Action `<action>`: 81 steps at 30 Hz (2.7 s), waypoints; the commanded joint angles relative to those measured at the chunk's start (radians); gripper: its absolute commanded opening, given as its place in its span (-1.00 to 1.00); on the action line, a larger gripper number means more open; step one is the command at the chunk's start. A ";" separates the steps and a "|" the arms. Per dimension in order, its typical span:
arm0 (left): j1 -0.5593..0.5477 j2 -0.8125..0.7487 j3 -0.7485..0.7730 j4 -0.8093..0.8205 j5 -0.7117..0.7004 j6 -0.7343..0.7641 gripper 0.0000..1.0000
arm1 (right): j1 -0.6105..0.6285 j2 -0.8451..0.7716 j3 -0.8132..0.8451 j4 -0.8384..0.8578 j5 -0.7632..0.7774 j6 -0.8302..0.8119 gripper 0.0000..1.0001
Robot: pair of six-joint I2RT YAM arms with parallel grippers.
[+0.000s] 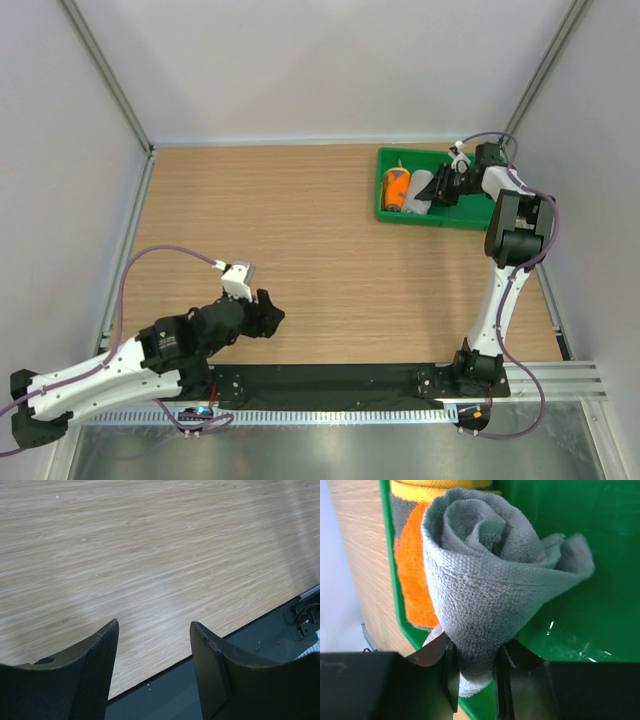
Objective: Roll the towels
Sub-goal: Place the rolled towel into the container
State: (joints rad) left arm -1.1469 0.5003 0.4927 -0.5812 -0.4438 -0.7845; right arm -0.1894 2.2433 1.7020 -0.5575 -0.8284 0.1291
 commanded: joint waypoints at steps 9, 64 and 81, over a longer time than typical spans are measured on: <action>-0.001 0.027 -0.006 0.027 -0.007 0.008 0.21 | 0.013 0.045 0.038 0.018 0.022 -0.059 -0.78; 0.010 0.148 0.337 -0.129 -0.502 0.166 0.79 | 0.389 -0.896 -0.429 0.094 0.663 0.110 0.51; 0.783 0.400 0.321 0.251 -0.128 0.416 1.00 | 0.423 -1.057 -0.571 0.146 0.606 0.181 0.54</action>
State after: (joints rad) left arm -0.4850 0.8600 0.8303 -0.4545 -0.6769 -0.3840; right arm 0.2237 1.2453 1.1290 -0.4702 -0.2054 0.2935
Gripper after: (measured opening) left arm 0.996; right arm 0.772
